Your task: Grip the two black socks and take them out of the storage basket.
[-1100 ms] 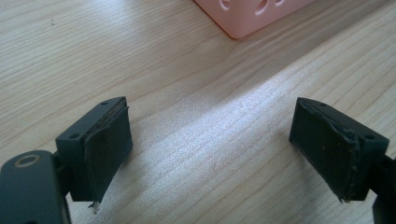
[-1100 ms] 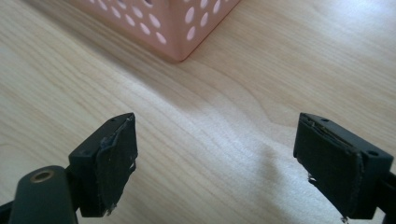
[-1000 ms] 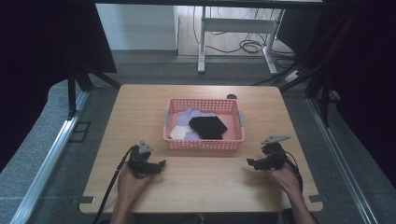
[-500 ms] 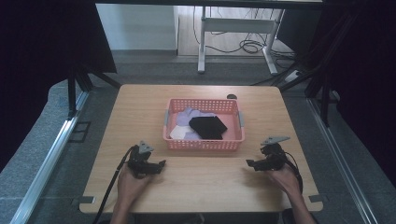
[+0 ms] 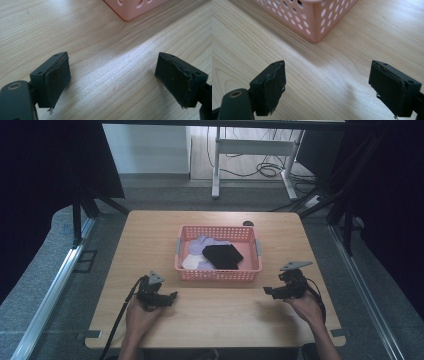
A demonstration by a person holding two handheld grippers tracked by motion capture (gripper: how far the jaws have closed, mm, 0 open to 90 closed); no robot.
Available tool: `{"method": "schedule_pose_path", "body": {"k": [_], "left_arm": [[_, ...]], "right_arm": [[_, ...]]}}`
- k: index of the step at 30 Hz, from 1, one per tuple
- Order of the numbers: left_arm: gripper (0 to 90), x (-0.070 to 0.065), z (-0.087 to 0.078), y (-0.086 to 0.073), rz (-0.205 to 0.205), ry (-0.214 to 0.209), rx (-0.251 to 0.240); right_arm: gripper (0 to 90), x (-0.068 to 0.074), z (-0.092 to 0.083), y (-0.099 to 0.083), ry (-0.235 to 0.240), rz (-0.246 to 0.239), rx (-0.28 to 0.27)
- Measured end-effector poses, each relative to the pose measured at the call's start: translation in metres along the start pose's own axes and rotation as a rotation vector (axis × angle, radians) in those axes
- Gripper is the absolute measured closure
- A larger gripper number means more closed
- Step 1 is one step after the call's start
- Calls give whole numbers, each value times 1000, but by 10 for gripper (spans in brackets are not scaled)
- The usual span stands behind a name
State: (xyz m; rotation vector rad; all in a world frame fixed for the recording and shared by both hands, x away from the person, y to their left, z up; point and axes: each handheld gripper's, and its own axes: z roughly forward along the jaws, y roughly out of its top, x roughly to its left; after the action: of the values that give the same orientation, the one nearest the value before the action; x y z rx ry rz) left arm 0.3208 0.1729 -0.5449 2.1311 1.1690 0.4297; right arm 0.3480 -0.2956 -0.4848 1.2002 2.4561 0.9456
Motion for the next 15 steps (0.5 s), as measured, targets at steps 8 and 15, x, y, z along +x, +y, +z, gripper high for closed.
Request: {"method": "schedule_pose_path", "body": {"k": [8,15], "left_arm": [[126,0,0,0,-1,0,2],[126,0,0,0,4,0,5]], "right_arm": [[153,-2,-9,13,5,-5,5],[147,-2,-17,30,21,-20,7]]}}
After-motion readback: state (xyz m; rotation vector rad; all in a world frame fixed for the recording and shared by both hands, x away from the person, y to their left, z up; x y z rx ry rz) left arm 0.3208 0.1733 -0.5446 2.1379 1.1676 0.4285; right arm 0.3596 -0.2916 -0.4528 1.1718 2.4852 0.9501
